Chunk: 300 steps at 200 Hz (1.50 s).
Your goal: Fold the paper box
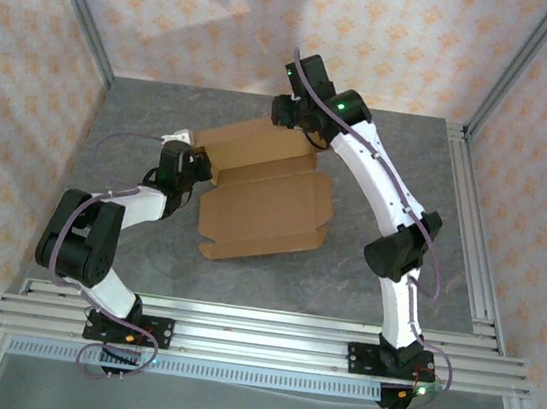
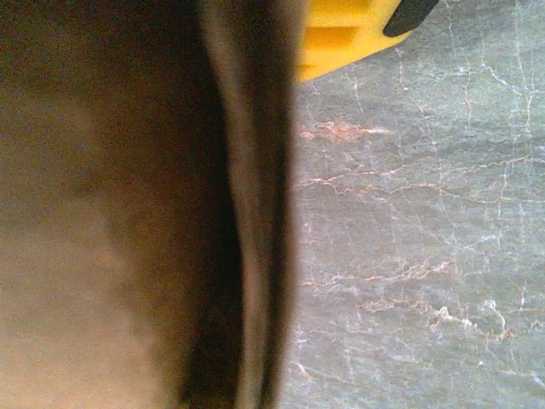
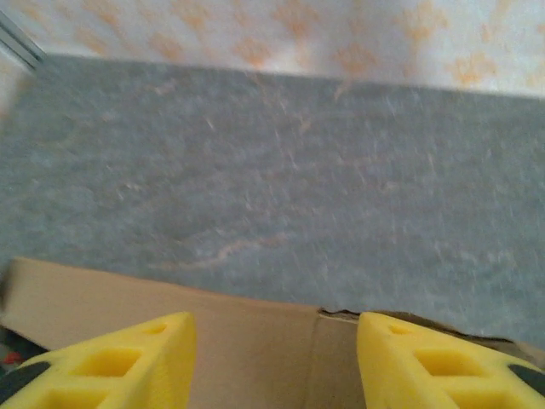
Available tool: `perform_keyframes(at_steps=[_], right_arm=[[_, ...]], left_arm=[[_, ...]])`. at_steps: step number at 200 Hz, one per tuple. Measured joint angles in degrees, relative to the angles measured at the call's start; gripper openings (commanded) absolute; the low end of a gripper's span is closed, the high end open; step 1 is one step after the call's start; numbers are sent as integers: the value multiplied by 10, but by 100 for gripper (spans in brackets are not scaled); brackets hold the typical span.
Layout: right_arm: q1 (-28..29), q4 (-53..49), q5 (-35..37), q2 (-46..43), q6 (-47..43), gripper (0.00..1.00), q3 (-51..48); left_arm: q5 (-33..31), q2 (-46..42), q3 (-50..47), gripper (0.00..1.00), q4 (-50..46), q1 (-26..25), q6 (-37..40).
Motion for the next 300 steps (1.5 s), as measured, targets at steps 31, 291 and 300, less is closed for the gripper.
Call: perform_keyframes(at_steps=[31,291,300], right_arm=[[0,-20,0,2,24,37,0],[-68,272,-79,-325,-168,76,-454],[-75,288,-89,-326,-181,75,-473]], left_arm=[[-10,-16,-4,0,-13,0,10],[80,20,68,0,-99,24,-6],[92,20,75,0,-107,25,-6]])
